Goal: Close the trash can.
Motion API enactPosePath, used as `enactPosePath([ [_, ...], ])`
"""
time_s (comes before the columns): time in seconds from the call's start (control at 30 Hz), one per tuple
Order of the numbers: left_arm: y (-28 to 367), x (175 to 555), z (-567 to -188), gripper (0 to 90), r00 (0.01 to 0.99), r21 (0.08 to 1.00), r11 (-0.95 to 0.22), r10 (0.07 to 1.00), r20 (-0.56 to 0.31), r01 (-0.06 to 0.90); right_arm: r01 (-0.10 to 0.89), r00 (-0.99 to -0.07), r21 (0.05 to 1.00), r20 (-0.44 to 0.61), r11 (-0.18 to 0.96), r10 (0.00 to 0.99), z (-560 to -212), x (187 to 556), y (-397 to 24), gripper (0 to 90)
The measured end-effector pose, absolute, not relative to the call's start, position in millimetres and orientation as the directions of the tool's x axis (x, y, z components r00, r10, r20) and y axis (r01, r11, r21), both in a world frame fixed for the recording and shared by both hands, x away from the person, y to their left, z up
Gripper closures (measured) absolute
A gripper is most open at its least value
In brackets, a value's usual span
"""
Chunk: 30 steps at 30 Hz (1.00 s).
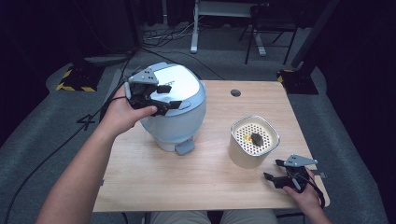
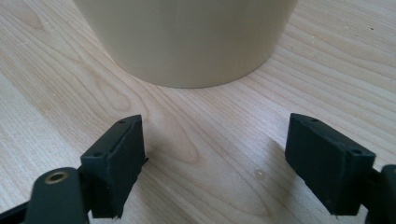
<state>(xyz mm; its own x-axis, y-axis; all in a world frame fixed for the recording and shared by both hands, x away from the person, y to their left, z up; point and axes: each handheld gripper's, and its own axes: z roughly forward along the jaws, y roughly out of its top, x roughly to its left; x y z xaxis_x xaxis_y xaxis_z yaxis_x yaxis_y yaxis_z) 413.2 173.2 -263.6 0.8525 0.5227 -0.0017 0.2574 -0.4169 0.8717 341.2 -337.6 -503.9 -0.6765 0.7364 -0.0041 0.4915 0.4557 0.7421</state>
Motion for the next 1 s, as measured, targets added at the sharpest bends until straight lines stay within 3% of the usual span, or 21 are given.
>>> enactPosePath([
  [0.47,182,327,-268,32.6,0.868,0.899,-0.394,0.496,0.032,0.193,0.492,-0.676,0.742,-0.004,0.455,0.737,-504,341,-338,20.3],
  [0.73,182,303,-291,32.4,0.857,0.892,-0.395,0.515,0.015,0.222,0.492,-0.676,0.742,-0.004,0.455,0.737,-504,341,-337,20.3],
  [1.0,183,300,-340,32.1,0.832,0.866,-0.404,0.555,-0.025,0.295,0.492,-0.677,0.742,-0.004,0.455,0.736,-504,341,-337,20.3],
])
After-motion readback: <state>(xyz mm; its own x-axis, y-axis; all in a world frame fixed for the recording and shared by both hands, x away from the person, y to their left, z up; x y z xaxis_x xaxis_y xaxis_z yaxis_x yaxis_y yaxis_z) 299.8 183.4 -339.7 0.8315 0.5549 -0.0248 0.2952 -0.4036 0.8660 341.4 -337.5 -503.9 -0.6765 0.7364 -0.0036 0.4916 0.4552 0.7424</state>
